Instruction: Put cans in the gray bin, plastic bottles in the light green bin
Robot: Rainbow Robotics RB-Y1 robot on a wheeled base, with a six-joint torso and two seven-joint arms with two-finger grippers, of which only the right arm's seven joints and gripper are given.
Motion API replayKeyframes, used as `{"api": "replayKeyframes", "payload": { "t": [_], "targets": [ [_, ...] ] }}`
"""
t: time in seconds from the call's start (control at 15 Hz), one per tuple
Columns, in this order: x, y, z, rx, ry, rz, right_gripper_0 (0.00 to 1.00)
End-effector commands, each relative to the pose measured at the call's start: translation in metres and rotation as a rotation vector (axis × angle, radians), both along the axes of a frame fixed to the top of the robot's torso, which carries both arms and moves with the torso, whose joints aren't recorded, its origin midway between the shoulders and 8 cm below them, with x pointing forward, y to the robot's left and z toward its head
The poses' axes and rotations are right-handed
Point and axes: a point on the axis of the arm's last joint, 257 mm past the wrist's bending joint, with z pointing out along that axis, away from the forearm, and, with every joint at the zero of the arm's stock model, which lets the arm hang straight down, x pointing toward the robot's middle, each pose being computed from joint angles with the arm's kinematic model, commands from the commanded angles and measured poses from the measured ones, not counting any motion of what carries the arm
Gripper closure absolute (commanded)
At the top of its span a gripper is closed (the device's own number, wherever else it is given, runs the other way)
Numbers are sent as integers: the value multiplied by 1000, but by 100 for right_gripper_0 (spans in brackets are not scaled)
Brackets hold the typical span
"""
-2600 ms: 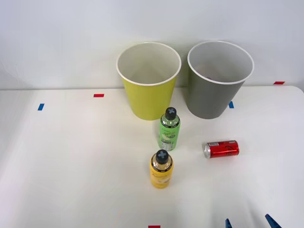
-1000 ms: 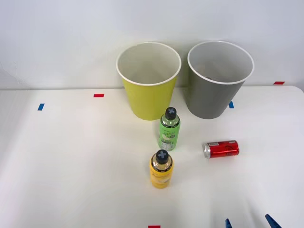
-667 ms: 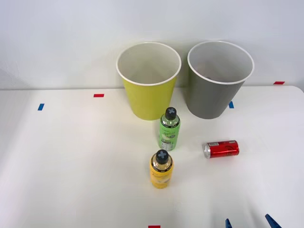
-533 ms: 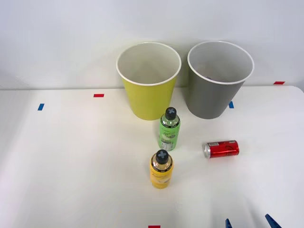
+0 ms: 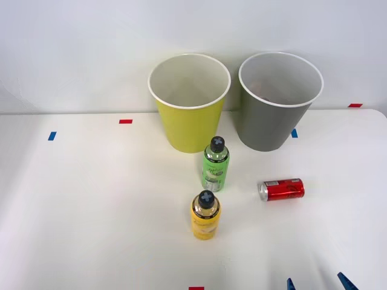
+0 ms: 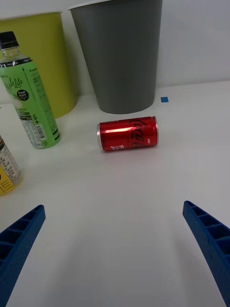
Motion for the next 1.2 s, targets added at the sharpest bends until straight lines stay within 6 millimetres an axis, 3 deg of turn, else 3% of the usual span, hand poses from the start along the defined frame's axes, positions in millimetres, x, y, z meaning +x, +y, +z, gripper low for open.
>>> {"api": "replayKeyframes", "payload": {
  "t": [0.07, 0.2, 0.6, 0.8, 1.2],
  "targets": [
    [0, 0, 0, 0, 0, 0, 0],
    [1, -5, -15, 12, 24, -18, 0],
    [12, -30, -8, 56, 17, -84, 0],
    [37, -40, -1, 41, 137, -166, 0],
    [54, -48, 17, 118, 377, -304, 0]
  ]
}}
